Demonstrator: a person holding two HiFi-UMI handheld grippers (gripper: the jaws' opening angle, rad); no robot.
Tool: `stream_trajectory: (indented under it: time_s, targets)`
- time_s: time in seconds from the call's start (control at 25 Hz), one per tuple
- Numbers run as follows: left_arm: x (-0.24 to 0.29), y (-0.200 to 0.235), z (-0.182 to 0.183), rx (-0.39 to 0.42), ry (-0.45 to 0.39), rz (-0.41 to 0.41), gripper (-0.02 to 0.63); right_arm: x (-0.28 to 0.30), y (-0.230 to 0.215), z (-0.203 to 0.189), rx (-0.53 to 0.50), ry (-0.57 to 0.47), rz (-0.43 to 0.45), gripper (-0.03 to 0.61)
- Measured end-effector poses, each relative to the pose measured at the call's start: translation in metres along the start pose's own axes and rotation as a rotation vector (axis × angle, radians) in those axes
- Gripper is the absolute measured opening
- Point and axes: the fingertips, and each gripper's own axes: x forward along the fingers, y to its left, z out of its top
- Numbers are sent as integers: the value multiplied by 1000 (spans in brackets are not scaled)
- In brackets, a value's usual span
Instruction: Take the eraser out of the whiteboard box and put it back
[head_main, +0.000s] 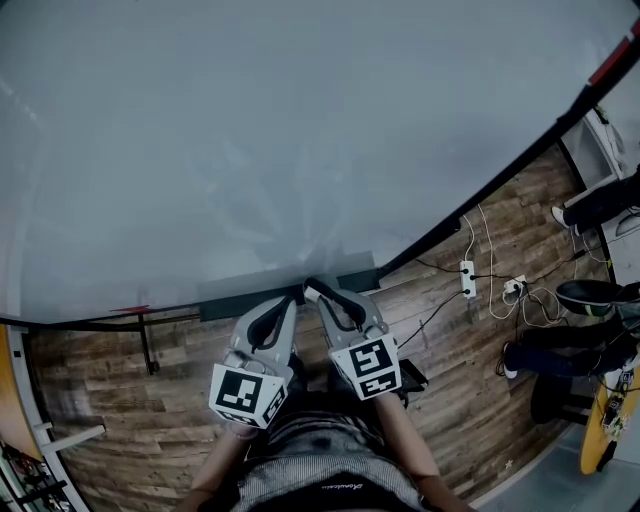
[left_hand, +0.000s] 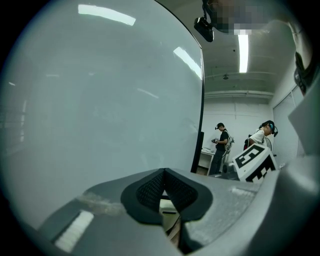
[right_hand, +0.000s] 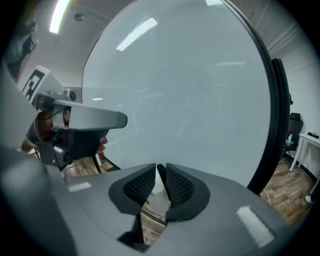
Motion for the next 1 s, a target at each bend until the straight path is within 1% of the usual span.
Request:
stream_trajectory:
  time_s: [0.16, 0.28, 0.4, 0.52, 0.68, 0.8, 1.0]
  targets:
    - [0, 3, 0, -10, 2, -5, 2, 5, 4, -8, -29, 46, 10, 126]
    - [0, 3, 2, -3, -2, -9, 2, 8, 6, -14, -44, 80, 30, 174]
    - [0, 5, 1, -7, 1, -6, 2, 12, 6, -19, -46, 105, 49, 208]
    - [1, 9, -1, -8, 1, -7, 2, 19, 4, -22, -51, 127, 54, 213]
    - [0, 15, -4, -14, 9, 2, 2, 25, 1, -27, -46, 155, 38, 212]
    - [2, 17, -6, -16, 13, 3, 2, 27, -1, -29, -46, 159, 32, 192]
    - [7, 15, -5, -13, 20, -9, 2, 30, 0, -29, -55, 185, 67, 183]
